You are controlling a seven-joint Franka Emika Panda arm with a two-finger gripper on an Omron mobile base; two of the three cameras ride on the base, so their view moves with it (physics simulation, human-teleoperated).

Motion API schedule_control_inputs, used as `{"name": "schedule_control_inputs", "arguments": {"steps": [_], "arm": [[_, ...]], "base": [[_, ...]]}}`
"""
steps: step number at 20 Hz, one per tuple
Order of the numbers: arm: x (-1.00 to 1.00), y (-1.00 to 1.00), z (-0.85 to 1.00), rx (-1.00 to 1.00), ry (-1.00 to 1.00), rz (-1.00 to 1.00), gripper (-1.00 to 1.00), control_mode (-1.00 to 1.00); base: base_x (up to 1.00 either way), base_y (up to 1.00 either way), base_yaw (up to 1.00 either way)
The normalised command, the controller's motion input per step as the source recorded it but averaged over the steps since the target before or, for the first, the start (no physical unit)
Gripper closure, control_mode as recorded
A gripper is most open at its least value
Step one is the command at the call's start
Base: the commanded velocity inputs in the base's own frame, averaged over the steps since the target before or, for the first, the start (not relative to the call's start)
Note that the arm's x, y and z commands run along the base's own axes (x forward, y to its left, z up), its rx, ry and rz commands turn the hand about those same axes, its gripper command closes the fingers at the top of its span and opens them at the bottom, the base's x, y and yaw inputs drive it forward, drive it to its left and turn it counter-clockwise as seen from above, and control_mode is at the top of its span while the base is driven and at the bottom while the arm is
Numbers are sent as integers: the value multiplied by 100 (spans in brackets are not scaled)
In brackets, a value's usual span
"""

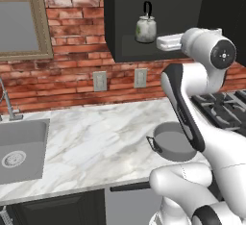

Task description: Pick the kettle from the cabinet and place it on a stove burner. Then pick the pot from the counter and place it on another stove burner. Finally, turn both burners on.

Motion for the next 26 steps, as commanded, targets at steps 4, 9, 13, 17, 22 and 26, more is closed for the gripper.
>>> {"name": "schedule_control_inputs", "arguments": {"steps": [4,9,13,17,22,26], "arm": [[8,0,0,0,0,1,-100,-100],[4,0,0,0,0,1,-100,-100],[4,0,0,0,0,1,-100,-100],[17,0,0,0,0,0,-100,-100],[30,0,0,0,0,0,-100,-100],[35,0,0,0,0,0,-100,-100]], "base": [[0,0,0],[0,0,0],[0,0,0],[0,0,0],[0,0,0],[0,0,0]]}}
